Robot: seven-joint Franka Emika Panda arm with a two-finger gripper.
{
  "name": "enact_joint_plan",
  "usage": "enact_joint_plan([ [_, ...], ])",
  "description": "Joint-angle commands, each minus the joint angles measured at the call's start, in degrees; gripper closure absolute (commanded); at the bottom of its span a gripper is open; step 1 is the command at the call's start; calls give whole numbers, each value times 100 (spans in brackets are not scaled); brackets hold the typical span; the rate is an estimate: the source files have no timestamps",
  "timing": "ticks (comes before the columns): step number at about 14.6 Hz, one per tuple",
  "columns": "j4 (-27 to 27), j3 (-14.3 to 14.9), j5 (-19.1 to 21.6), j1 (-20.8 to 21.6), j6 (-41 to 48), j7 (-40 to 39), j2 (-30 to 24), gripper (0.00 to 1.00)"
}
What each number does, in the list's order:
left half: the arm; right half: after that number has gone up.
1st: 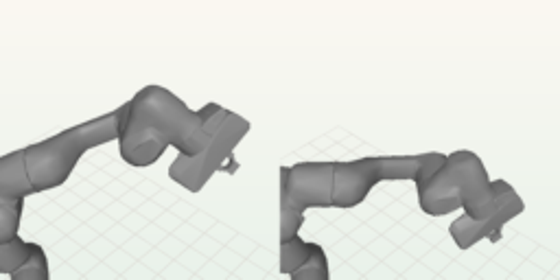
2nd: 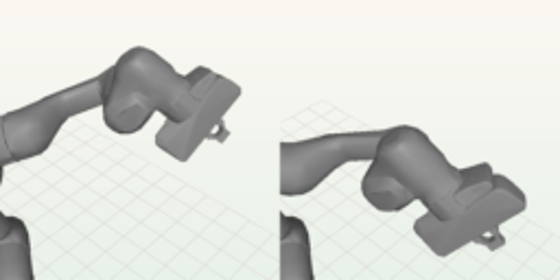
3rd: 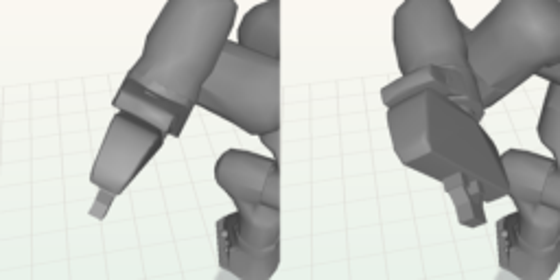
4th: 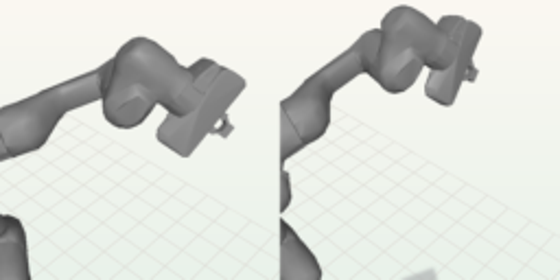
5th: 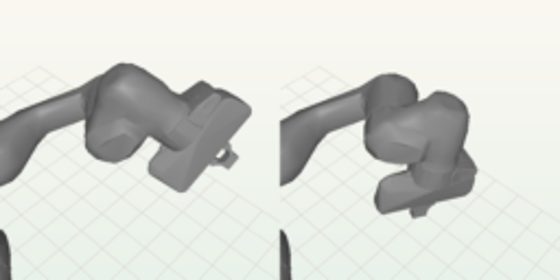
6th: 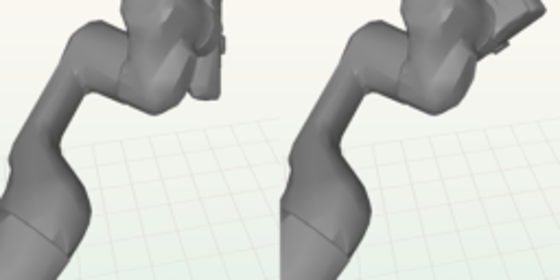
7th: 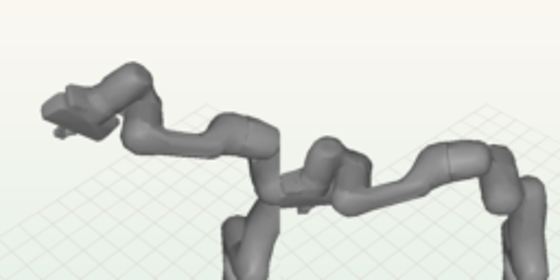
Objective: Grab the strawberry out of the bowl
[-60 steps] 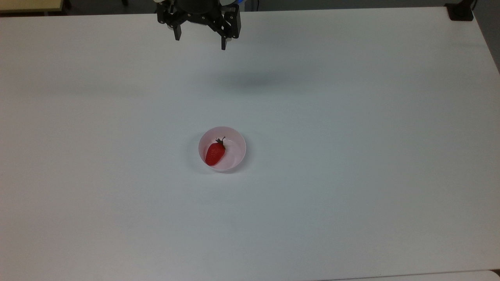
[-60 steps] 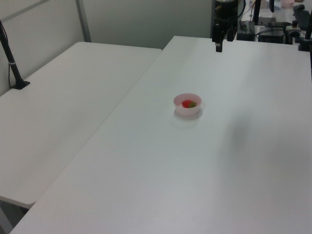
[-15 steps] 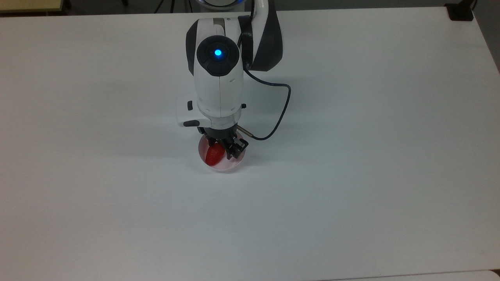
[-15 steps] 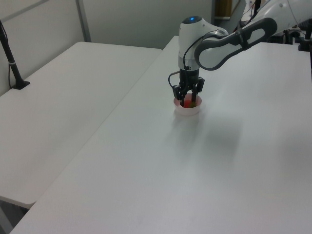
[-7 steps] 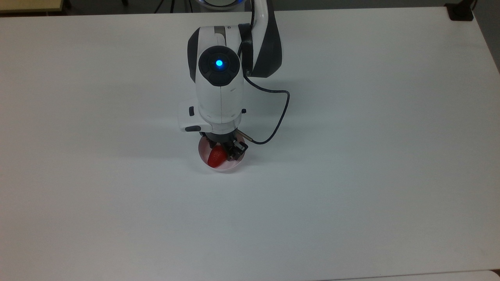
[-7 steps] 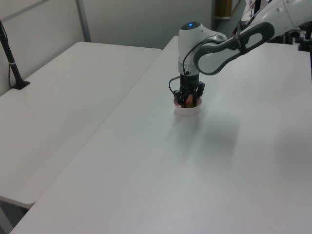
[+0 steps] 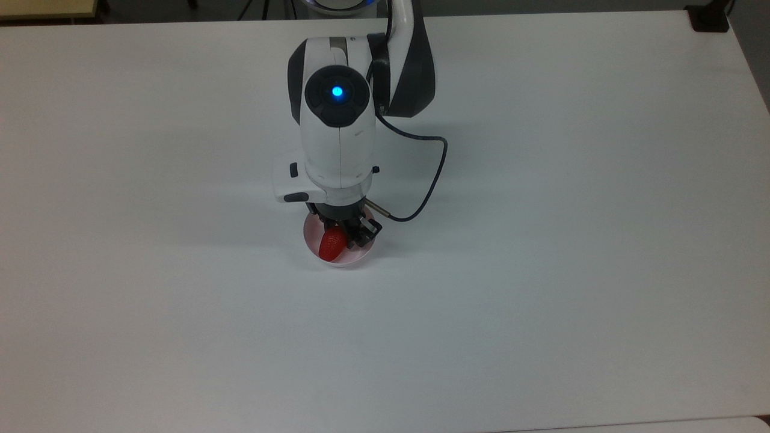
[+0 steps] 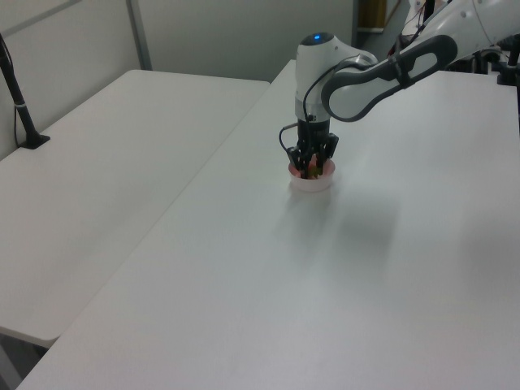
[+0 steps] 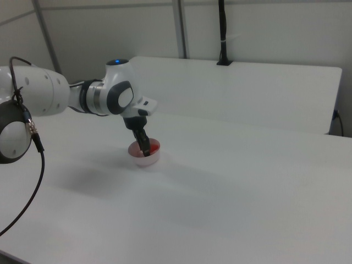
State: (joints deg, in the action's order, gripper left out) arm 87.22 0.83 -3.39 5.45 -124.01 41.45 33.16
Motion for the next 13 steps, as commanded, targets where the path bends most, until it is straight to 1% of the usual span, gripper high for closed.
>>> enact_joint_plan([
  [1,111,66,-4,44,226,-443,-485,84],
  [3,41,84,-12,9,464,-1021,-634,84],
  [5,-91,83,31,-96,858,-1785,-775,84],
  [7,-232,83,23,-280,1220,-2646,-767,84],
  [8,-206,84,-29,-438,1230,-3233,-732,84],
  [9,-188,84,-39,-605,1204,-3622,-688,84],
  [10,-188,92,-47,-841,1169,-4174,-549,83],
  [11,-188,101,-65,-983,1151,-4519,-460,82],
  [12,-188,101,-117,-1193,907,-4871,-329,82],
  [13,-162,101,-153,-1282,652,-4978,-275,82],
])
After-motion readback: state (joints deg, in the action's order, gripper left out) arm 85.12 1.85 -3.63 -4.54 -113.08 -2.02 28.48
